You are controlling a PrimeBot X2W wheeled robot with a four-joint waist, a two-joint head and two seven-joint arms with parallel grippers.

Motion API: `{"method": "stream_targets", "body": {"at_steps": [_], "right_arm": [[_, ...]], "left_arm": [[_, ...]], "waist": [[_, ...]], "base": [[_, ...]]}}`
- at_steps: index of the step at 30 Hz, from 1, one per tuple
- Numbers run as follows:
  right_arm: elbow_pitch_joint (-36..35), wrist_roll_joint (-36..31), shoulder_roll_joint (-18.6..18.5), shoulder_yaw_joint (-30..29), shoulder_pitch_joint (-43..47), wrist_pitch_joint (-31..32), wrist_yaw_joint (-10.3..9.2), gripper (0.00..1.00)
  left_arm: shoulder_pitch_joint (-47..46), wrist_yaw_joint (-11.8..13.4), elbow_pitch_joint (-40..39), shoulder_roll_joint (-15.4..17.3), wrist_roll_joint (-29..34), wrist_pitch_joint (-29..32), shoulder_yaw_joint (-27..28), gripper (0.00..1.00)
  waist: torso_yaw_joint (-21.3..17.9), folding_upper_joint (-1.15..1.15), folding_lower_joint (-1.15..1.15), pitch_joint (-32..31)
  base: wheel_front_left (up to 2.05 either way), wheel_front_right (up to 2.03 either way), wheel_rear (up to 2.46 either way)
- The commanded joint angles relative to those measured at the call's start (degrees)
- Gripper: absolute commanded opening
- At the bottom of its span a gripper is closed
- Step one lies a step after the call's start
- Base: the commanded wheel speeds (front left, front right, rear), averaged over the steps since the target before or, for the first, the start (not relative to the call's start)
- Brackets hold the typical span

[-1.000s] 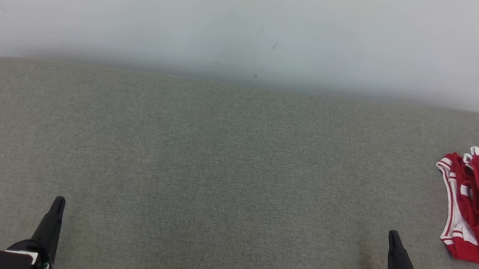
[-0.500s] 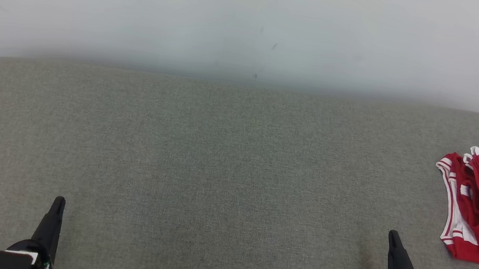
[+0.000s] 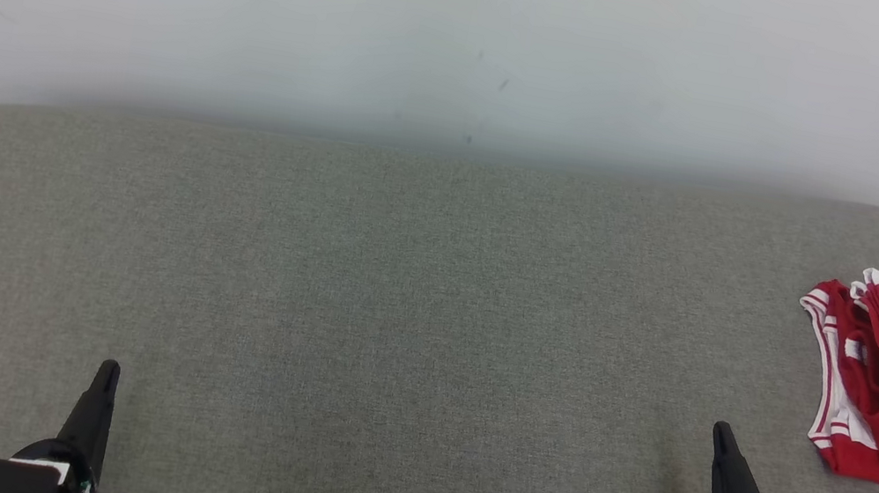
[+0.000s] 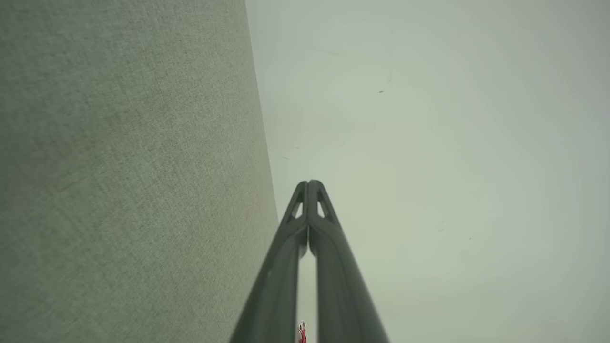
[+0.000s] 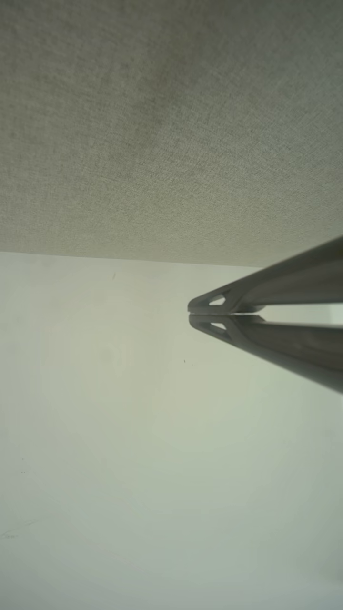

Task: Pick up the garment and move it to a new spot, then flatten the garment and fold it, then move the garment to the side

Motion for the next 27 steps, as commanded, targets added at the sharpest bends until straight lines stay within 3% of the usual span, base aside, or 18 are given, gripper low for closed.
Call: {"method": "stream_targets", "body": {"at_steps": [1,27], "right_arm": [[-0.13,0.11,0.16,-0.02,-0.26,0.16,-0.12,0.0],[-0.13,0.11,0.16,-0.01,-0.26,0.16,-0.12,0.0]], "left_arm": [[-0.4,-0.08,-0.02,0.16,-0.27,-0.02,0.15,0.0],[-0.4,-0.08,-0.01,0.16,-0.27,-0.02,0.13,0.0]], "waist": [[0.0,0.0,0.0,0.0],[0.0,0.0,0.0,0.0]], "base": [[0.0,0.0,0.0],[0.0,0.0,0.0]]}}
